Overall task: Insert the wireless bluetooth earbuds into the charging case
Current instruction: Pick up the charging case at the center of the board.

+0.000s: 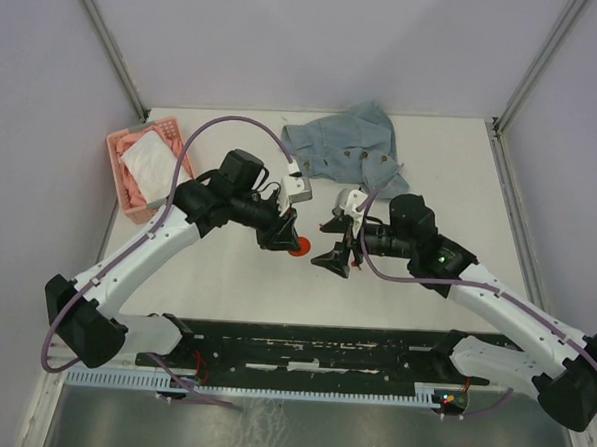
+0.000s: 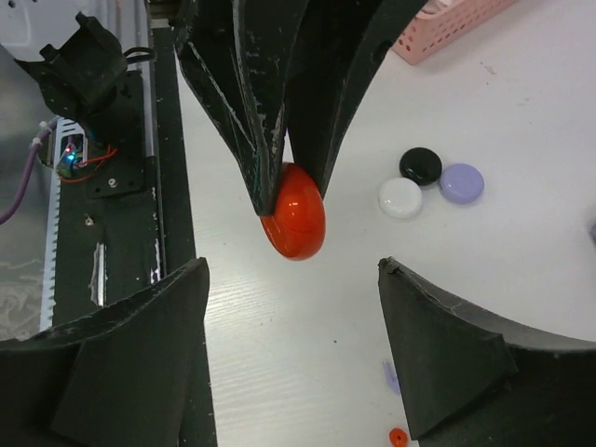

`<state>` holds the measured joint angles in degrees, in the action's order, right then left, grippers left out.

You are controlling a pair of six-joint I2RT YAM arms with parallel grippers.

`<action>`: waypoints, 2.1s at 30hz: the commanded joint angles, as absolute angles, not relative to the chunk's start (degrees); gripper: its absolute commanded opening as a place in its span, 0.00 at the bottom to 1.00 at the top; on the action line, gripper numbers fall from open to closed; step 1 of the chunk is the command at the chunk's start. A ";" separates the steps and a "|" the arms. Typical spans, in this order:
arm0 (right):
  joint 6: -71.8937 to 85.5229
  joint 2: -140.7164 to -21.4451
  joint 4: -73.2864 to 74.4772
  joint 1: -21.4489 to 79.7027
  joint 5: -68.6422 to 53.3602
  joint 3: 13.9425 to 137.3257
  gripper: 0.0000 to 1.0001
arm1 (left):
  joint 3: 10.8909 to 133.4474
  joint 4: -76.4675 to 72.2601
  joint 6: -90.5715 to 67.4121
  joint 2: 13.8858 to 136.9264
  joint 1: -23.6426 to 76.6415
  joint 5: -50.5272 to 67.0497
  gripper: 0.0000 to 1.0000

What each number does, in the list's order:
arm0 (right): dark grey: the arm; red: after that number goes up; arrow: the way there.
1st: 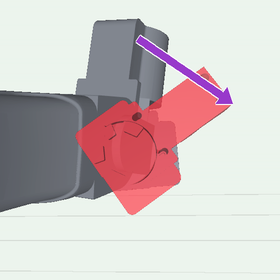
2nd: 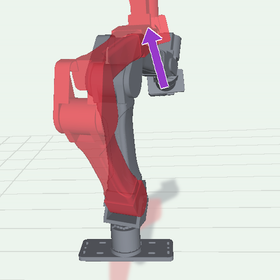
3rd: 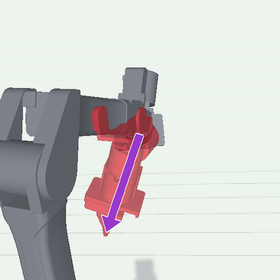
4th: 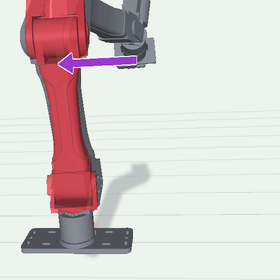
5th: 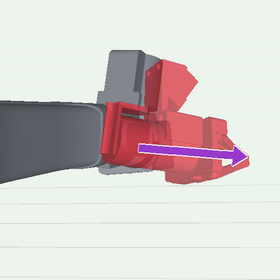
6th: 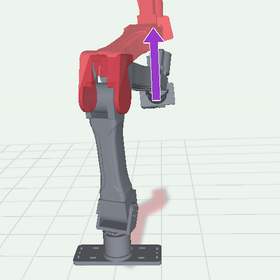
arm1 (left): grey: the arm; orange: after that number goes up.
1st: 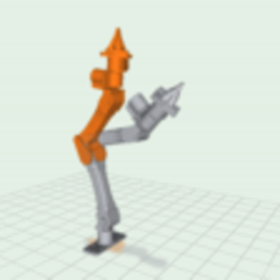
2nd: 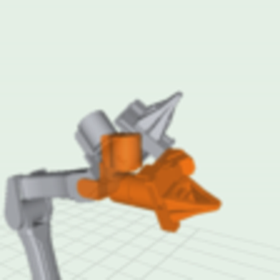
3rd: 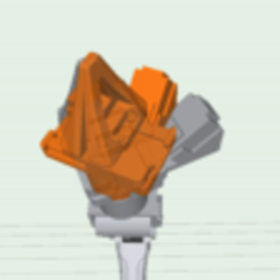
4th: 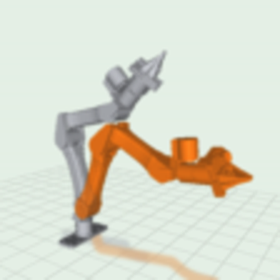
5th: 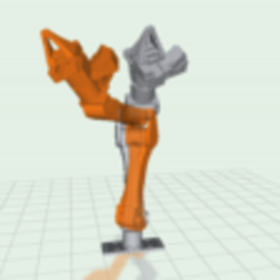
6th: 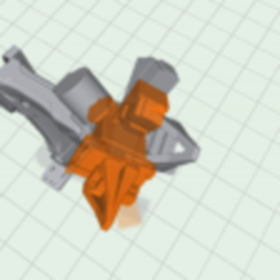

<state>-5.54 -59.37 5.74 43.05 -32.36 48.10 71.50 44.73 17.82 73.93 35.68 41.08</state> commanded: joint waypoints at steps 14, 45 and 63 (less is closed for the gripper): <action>-5.51 -67.15 6.30 41.72 -46.34 55.24 0.56 | 72.58 45.13 22.80 70.01 38.49 45.45 0.03; -1.69 -67.95 3.98 40.44 -48.44 54.42 0.02 | 70.78 41.83 20.12 69.03 38.59 42.97 0.37; 13.76 -57.00 -16.78 36.53 -36.72 40.77 0.02 | 37.81 -17.40 -14.07 48.40 38.52 29.15 0.57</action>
